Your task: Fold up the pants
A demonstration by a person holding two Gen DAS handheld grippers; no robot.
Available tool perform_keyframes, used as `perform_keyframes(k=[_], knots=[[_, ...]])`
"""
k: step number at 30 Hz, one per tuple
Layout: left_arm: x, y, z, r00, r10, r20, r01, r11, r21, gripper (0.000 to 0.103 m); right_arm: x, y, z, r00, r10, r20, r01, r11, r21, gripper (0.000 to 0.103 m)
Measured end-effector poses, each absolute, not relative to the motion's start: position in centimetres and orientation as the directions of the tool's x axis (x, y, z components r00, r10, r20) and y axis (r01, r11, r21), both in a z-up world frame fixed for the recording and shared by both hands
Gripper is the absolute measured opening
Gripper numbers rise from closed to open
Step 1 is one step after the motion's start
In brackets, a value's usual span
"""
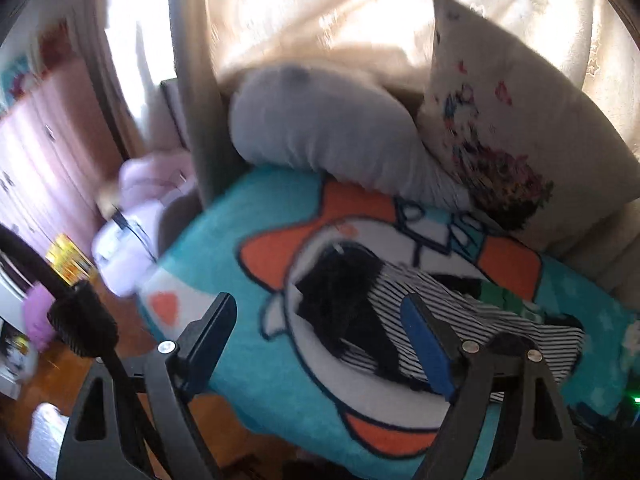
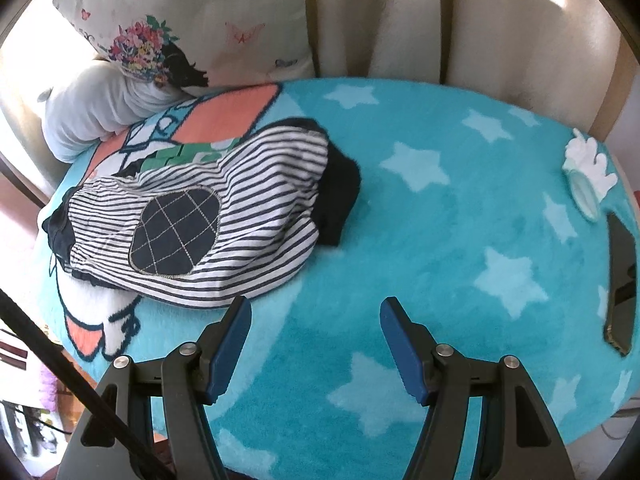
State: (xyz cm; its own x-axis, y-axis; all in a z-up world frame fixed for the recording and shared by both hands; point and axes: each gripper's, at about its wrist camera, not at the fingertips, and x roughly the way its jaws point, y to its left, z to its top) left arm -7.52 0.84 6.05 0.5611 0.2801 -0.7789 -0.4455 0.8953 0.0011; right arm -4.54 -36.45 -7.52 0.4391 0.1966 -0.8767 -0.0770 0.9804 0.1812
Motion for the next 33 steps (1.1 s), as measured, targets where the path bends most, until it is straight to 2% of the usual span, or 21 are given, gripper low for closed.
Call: perform_keyframes(k=[9, 14, 21, 33], knots=[[-3.7, 1.8, 0.6, 0.509, 0.093, -0.856, -0.336, 0.937, -0.098, 0.082, -3.3, -35.1, -7.3, 0.418, 0.211, -0.884, -0.055, 0.977, 0.208, 0.071], [-2.2, 1.3, -1.9, 0.460, -0.026, -0.888, -0.244, 0.957, -0.155, 0.067, -2.3, -33.9, -7.4, 0.381, 0.346, -0.857, -0.035, 0.932, 0.361, 0.071], [-1.1, 1.3, -3.7, 0.404, -0.012, -0.915, -0.214, 0.971, -0.107, 0.067, -1.6, -31.8, -8.7, 0.353, 0.317, -0.880, 0.011, 0.939, 0.342, 0.071], [-1.2, 1.8, -3.7, 0.401, 0.015, -0.916, -0.205, 0.976, -0.073, 0.067, -1.0, -31.4, -9.4, 0.349, 0.290, -0.891, 0.054, 0.943, 0.329, 0.071]])
